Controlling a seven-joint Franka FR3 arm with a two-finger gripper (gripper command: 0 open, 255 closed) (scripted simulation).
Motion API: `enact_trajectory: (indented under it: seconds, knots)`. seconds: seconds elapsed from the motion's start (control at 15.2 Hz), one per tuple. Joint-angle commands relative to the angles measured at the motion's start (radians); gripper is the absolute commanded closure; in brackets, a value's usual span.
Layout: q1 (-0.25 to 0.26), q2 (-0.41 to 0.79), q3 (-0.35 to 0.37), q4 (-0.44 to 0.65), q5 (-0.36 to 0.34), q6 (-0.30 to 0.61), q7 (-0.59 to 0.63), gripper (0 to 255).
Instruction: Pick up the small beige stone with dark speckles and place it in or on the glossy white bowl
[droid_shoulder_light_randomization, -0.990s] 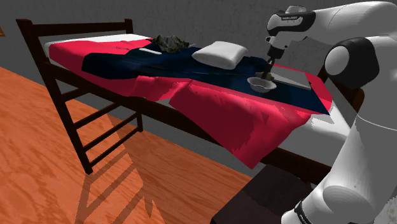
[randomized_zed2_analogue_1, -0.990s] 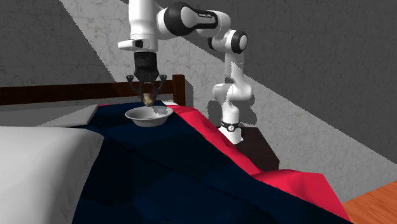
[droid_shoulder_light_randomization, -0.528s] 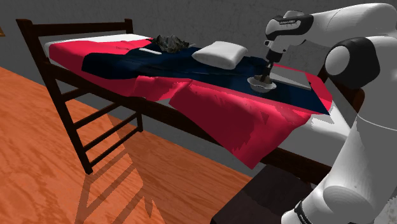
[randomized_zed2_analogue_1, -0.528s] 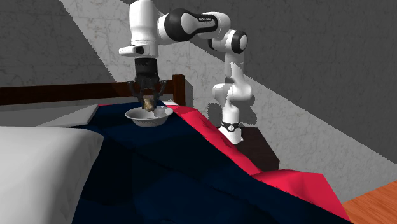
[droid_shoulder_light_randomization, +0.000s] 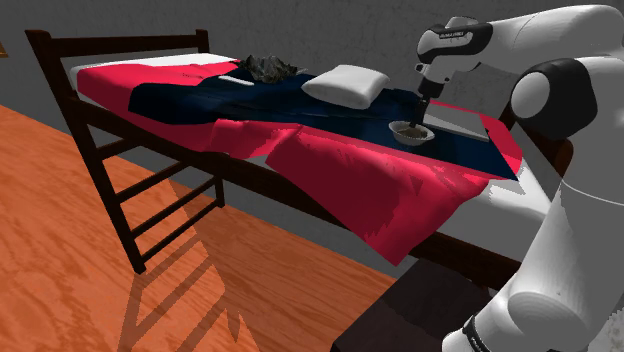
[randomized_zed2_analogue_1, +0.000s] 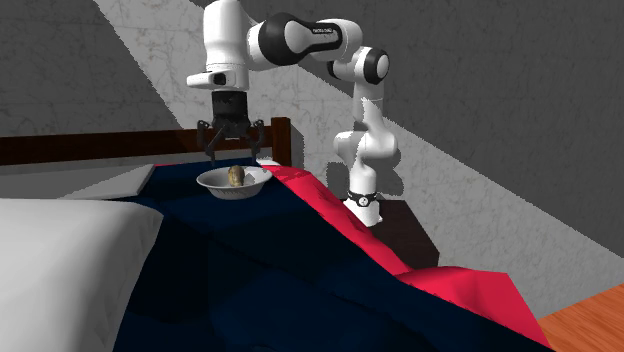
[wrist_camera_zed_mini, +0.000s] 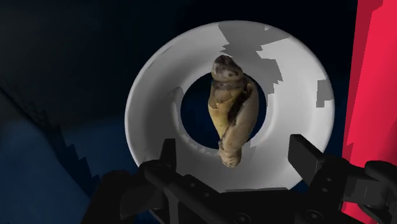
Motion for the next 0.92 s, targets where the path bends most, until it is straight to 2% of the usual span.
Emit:
enact_trajectory:
  seconds: [0.0,0.07,0.33,0.86]
  knots:
    - [0.0,0.0,0.0,0.0,0.0,0.0,0.0,0]
    - [0.0,0.0,0.0,0.0,0.0,0.0,0.0,0]
    - [-0.016,0.003,-0.007,0.131,0.0,-0.128,0.005,0]
    - [-0.016,0.003,-0.007,0.131,0.0,-0.128,0.005,0]
